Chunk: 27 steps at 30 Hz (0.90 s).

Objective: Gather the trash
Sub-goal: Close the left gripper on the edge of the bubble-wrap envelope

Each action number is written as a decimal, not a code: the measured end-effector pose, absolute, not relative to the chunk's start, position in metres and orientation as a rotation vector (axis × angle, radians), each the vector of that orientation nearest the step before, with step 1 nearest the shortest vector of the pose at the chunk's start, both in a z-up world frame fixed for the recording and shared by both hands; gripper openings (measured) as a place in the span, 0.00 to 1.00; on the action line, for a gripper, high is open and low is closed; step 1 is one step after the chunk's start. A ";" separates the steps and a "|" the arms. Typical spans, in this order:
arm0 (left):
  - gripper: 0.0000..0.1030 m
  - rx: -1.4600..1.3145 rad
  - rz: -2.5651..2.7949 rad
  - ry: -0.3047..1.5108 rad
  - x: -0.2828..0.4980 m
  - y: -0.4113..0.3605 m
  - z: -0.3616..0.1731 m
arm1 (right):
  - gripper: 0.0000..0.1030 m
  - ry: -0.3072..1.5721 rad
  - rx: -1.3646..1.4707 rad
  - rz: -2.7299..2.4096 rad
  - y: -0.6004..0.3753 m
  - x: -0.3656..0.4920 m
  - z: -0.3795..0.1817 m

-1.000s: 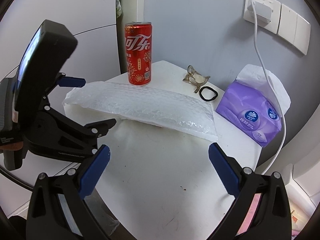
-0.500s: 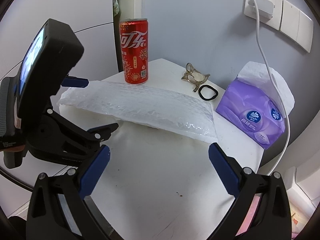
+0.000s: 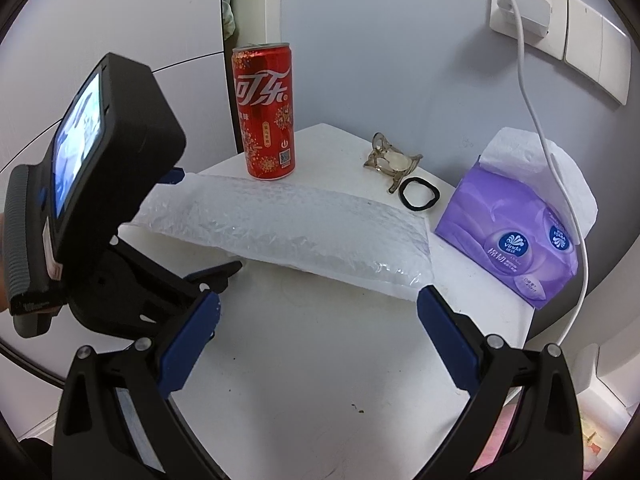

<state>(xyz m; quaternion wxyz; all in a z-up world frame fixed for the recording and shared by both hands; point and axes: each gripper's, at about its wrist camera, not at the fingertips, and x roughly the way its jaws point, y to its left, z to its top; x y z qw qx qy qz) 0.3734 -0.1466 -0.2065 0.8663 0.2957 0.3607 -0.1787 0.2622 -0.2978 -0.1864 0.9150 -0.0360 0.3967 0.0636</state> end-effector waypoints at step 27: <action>0.80 0.684 -0.418 0.703 0.373 -0.156 -0.207 | 0.93 0.819 -0.039 0.127 -0.300 0.257 -0.198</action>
